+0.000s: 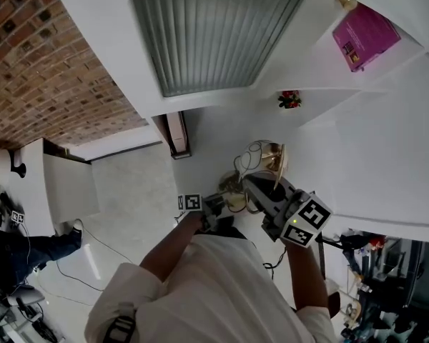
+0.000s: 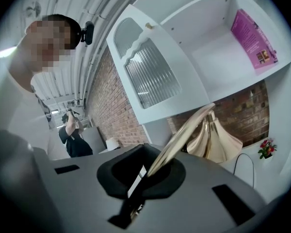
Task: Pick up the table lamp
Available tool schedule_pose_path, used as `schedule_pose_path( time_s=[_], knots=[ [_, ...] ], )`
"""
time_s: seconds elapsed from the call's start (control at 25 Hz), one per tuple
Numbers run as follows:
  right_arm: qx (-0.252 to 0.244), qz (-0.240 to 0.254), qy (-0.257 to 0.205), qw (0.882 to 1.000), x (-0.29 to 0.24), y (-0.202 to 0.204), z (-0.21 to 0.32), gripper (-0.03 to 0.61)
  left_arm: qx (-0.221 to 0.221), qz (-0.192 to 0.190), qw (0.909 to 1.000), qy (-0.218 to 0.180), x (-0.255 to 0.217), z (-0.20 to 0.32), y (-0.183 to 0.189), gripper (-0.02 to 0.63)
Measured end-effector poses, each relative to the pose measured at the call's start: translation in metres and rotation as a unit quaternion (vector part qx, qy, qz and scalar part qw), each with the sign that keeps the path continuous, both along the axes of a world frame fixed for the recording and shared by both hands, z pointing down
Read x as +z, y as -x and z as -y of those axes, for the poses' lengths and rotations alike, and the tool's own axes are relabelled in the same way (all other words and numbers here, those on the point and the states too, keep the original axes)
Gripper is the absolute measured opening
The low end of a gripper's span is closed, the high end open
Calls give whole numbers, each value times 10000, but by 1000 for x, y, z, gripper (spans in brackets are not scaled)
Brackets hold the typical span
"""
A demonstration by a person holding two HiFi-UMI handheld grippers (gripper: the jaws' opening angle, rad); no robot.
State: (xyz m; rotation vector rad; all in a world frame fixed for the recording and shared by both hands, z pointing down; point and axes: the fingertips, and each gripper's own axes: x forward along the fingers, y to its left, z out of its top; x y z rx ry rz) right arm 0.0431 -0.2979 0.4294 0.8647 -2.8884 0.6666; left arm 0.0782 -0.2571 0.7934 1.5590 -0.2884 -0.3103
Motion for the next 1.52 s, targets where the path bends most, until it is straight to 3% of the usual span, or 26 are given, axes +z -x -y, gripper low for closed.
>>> schedule_pose_path(
  time_s=[0.72,0.84,0.96,1.12,1.32,1.48,1.52],
  knots=[
    [65,-88,-263,9996,-27,-2,-58,12,294,-103,9995,-101,-25,-50,-5,141],
    [4,-39,-292,9996,-31,-10,-73,12,344,-75,9992,-198,-30,-63,-12,143],
    [-96,-38,-326,9994,-33,-18,-89,12,330,-309,9981,-414,-44,-74,-19,143],
    [-253,-104,-361,9990,-35,-29,-116,12,208,-35,9995,-228,-33,-98,-23,141],
    [-390,-100,-446,9982,-39,-42,-154,12,58,-34,9997,-242,-38,-130,-36,141],
    [-502,-61,-455,9977,-44,-50,-179,12,132,338,9980,-512,-38,-154,-38,143],
    [-524,-56,-452,9976,-46,-53,-185,12,128,274,9983,-496,-41,-160,-41,144]
  ],
)
